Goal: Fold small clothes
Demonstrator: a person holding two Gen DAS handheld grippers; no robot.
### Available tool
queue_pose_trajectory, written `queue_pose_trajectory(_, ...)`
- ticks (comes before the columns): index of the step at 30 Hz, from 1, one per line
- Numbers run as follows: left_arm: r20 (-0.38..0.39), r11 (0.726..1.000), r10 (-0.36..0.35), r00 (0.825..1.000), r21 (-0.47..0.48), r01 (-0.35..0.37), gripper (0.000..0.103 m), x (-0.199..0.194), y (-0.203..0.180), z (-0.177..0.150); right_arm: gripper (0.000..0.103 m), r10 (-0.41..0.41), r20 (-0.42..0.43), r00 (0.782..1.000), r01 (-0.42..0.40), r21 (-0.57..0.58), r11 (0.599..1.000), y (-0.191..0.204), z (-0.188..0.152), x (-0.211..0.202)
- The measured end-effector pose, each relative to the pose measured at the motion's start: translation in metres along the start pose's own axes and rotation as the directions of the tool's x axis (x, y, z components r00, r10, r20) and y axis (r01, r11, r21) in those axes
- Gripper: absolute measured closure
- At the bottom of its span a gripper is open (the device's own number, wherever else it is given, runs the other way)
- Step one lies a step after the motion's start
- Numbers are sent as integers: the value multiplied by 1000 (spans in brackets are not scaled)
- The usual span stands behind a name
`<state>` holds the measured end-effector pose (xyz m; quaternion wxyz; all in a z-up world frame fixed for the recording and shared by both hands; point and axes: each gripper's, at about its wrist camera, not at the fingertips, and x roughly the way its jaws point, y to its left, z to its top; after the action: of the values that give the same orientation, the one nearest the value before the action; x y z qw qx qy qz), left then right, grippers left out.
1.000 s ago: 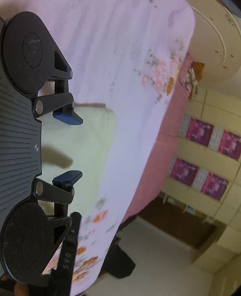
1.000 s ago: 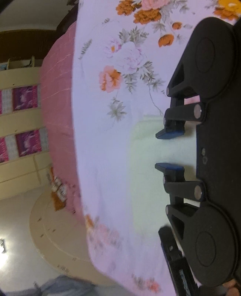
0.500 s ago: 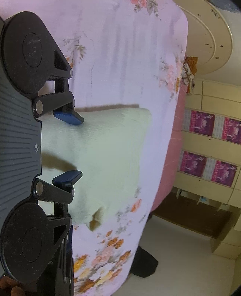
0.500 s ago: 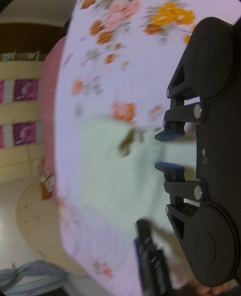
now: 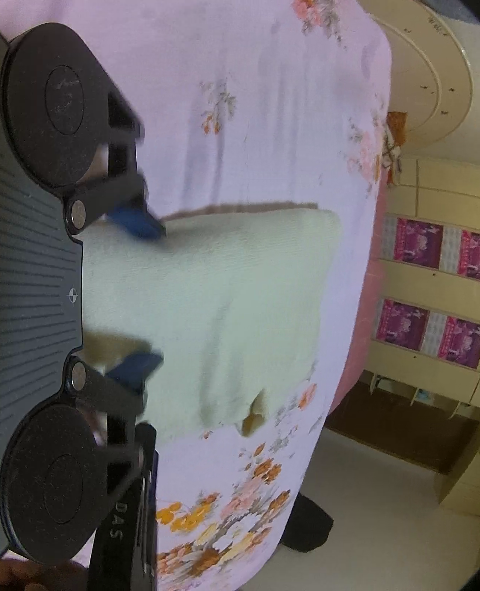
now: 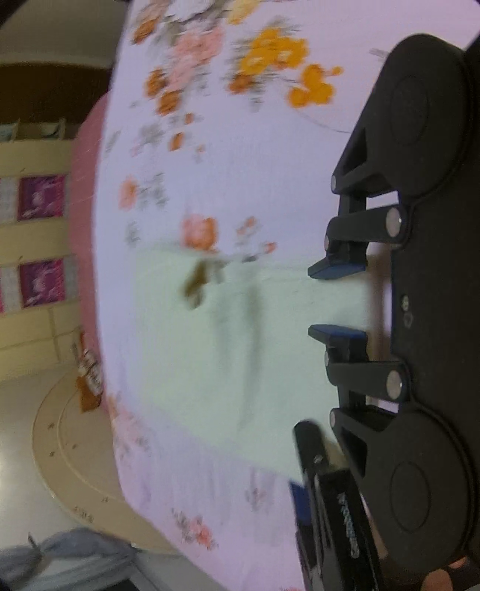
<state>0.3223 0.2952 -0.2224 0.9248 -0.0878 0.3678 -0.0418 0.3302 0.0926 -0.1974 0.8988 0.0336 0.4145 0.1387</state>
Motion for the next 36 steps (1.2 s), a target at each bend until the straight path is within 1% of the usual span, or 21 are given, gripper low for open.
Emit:
queue_pose_trajectory(2,-12,1000,-4,1000,3,4,23,1,-2,-1,74,-1,-11,1000,1,37,999,-3,-1,2)
queue_pose_trajectory(4,-19,1000,-12,1000,20,13,15,0,-5,0,73,-8,-9,1000,8,49,999,-2,-2,-2)
queue_pose_trajectory(5,-29,1000,-24,999,15,25,8,0,-6,0,72,-9,-5,1000,9,55,998,-1,-1,-5)
queue_pose_trajectory(8,-46,999,-36,998,-5,36,0,0,-7,2,72,-7,19,1000,6,70,998,1,-3,-16)
queue_pose_trajectory(10,-75,1000,-17,997,-20,15,0,3,-7,2,71,-24,24,999,22,64,998,2,-4,-21)
queue_pose_trajectory(12,-122,998,37,992,-41,-42,0,8,-10,2,69,-35,2,999,34,69,997,1,-5,-19)
queue_pose_trajectory(16,-137,987,146,980,-39,-153,0,5,-21,1,67,-51,-21,998,53,80,995,-1,-6,-14)
queue_pose_trajectory(18,-173,984,161,972,-52,-173,0,6,-23,2,67,-56,-23,998,58,77,995,0,-5,-15)
queue_pose_trajectory(21,-206,979,148,967,-111,-173,0,6,-19,6,65,-55,-18,998,56,75,996,-1,-2,-17)
queue_pose_trajectory(22,-201,976,155,967,-121,-182,0,5,-19,5,60,-59,-14,998,59,78,995,-3,-1,-17)
queue_pose_trajectory(24,-188,970,203,961,-96,-223,0,4,-23,3,52,-87,-28,996,89,69,994,-5,0,-13)
queue_pose_trajectory(27,-163,962,252,954,-65,-265,0,-1,-29,2,50,-83,-58,995,87,65,994,-12,-1,-6)
queue_pose_trajectory(28,-168,961,254,953,-66,-268,0,-3,-30,2,48,-88,-71,994,92,58,994,-13,-1,-3)
queue_pose_trajectory(29,-173,965,237,956,-73,-253,0,-5,-31,2,47,-86,-90,992,91,49,995,-15,0,1)
queue_pose_trajectory(31,-173,979,144,974,-122,-166,0,-12,-28,5,47,-67,-86,994,72,60,996,-19,2,-5)
queue_pose_trajectory(32,-168,976,110,980,-170,-139,0,-18,-26,5,47,-53,-72,996,58,68,996,-20,3,-13)
queue_pose_trajectory(33,-154,967,118,981,-208,-149,0,-26,-26,5,45,-37,-53,998,41,70,997,-22,2,-22)
queue_pose_trajectory(34,-131,960,139,982,-225,-167,0,-35,-28,5,41,-26,-35,999,29,65,997,-23,1,-33)
queue_pose_trajectory(36,-96,953,202,975,-209,-218,0,-53,-37,6,37,-3,-10,1000,3,35,999,-23,0,-52)
